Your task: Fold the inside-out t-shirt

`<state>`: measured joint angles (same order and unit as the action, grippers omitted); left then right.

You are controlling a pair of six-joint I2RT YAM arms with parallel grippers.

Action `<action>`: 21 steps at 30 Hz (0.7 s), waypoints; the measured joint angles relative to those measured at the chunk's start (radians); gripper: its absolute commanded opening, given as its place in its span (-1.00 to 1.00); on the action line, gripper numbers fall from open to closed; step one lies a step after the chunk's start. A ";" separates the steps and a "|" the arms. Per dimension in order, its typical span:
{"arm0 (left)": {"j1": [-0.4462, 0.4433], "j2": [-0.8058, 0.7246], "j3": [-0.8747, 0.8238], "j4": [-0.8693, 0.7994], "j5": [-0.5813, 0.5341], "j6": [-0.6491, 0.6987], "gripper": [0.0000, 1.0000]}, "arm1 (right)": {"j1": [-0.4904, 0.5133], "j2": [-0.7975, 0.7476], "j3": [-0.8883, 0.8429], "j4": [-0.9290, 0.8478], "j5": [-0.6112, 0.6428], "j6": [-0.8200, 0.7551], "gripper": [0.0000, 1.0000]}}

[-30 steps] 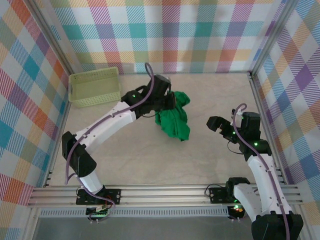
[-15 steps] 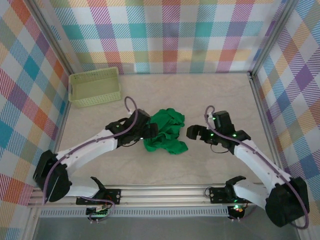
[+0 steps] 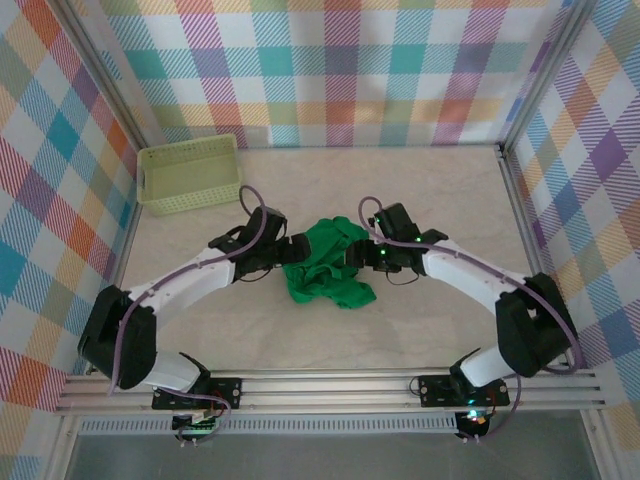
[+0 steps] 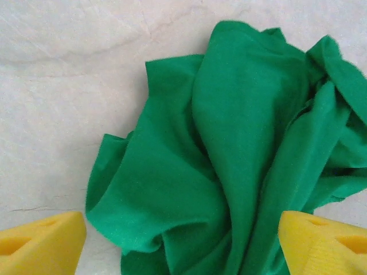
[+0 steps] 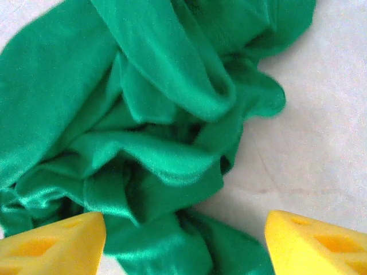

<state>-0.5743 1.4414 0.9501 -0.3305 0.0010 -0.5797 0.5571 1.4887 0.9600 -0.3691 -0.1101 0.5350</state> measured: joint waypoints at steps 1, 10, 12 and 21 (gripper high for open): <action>0.000 0.015 0.003 0.003 0.008 0.004 0.58 | 0.000 0.025 0.018 0.003 0.005 -0.002 0.25; 0.000 0.126 0.048 0.007 0.063 0.047 0.15 | 0.003 0.191 0.136 -0.018 0.005 -0.039 -0.65; 0.000 0.127 0.049 0.000 0.067 0.050 -0.03 | 0.006 0.222 0.172 -0.034 0.006 -0.061 -0.86; 0.015 0.106 0.072 -0.060 0.055 0.073 -0.84 | 0.019 0.151 0.219 -0.157 0.051 -0.116 -1.00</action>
<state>-0.5594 1.5478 1.0222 -0.3908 0.0555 -0.5068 0.5766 1.6394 1.1790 -0.5259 -0.0593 0.4187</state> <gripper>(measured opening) 0.221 0.067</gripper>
